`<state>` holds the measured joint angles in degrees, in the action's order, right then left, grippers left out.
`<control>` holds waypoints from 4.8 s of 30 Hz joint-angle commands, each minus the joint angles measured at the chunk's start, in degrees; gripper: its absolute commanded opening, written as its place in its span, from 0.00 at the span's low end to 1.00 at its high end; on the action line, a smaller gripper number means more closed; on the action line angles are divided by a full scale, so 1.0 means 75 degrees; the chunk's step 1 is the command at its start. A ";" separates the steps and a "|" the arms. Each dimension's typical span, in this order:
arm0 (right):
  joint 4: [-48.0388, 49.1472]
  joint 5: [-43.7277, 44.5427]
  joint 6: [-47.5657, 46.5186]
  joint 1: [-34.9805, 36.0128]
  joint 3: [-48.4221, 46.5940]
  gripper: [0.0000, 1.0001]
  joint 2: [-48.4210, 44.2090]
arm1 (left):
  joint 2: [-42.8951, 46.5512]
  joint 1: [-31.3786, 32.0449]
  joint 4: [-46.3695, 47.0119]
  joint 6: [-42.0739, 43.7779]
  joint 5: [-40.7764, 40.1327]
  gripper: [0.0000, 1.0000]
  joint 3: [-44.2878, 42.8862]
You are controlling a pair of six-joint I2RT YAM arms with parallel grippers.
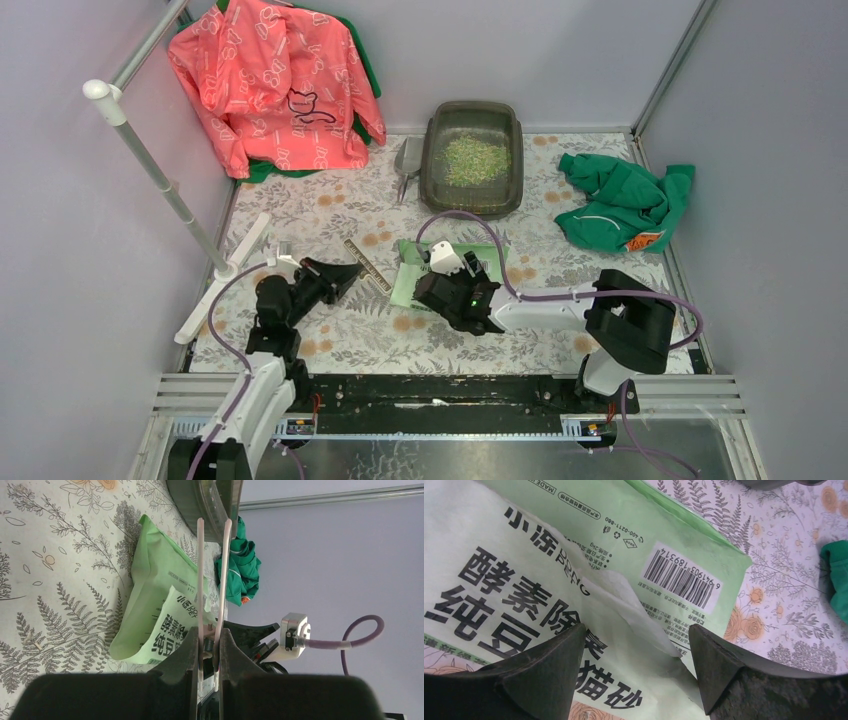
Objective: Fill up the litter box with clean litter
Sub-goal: Clamp the cat litter bag at the center of the board.
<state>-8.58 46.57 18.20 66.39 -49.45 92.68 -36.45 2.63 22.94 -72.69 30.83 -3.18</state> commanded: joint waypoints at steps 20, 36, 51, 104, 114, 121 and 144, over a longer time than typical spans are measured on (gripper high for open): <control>0.0661 -0.2604 -0.0334 -0.0819 -0.0266 0.86 -0.0601 | -0.4468 0.3882 0.2925 -0.0270 -0.3632 0.01 -0.0481; -0.1459 -0.3859 -0.0216 -0.1131 -0.0530 0.74 -0.2302 | -0.4518 0.3891 0.2076 0.0117 -0.4084 0.01 -0.0534; -0.1966 -0.3780 0.0494 -0.1214 -0.0096 0.61 -0.1390 | -0.5219 0.3822 0.2343 0.0269 -0.4288 0.01 -0.0678; 0.0528 -0.6183 0.2114 -0.2335 -0.1370 0.65 0.1600 | -0.1557 0.0797 -0.0937 0.1694 -0.2533 0.02 -0.0135; 0.0523 -0.6502 0.2024 -0.2467 -0.1233 0.66 0.1496 | -0.4280 0.0804 0.1719 0.1102 -0.2295 0.02 -0.0062; 0.0675 -0.6857 0.2043 -0.2714 -0.1118 0.67 0.1435 | -0.5095 0.0814 0.2802 0.0640 -0.2536 0.02 0.0156; 0.0861 -0.7360 0.1965 -0.3006 -0.1161 0.61 0.1589 | -0.3096 0.1154 0.1604 -0.0163 -0.3526 0.00 0.1214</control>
<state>-0.73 -6.66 33.08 44.07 -58.61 103.98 -66.78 10.15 43.75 -73.47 8.32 -0.36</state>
